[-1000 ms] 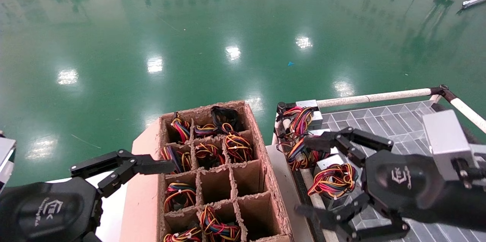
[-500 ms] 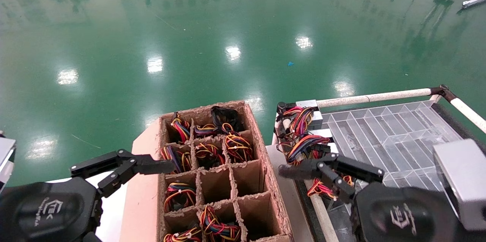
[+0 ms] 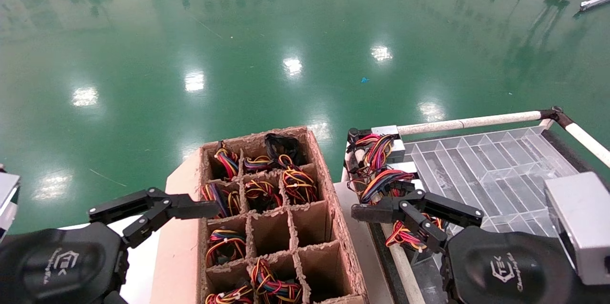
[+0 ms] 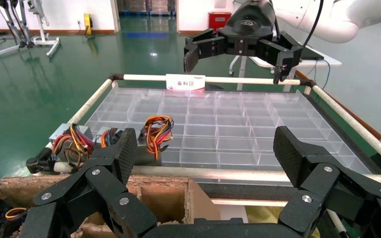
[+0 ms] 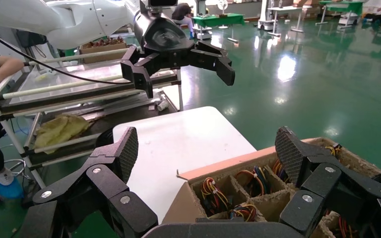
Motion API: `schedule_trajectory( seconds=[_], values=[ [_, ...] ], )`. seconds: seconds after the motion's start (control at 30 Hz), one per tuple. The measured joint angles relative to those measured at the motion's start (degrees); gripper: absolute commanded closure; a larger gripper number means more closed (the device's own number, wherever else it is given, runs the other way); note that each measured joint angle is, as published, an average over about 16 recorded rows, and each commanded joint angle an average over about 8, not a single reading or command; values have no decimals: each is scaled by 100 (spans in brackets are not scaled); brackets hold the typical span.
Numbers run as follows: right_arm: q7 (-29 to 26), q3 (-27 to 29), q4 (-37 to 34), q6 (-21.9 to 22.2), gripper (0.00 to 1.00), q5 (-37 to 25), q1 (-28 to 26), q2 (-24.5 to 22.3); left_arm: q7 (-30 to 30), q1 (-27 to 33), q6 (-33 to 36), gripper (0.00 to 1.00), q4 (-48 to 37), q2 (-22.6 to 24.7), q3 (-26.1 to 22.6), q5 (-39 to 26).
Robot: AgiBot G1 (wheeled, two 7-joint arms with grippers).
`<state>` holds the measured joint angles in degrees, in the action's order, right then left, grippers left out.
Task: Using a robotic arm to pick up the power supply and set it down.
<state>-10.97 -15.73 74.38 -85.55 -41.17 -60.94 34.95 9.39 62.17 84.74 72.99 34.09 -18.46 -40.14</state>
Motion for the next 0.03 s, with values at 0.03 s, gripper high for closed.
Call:
schedule_trajectory(
  seconds=[0.03],
  values=[
    [1,-1,-4,0,0,-3,-3,0,0,0,0,0,0,0,0,0]
  ],
)
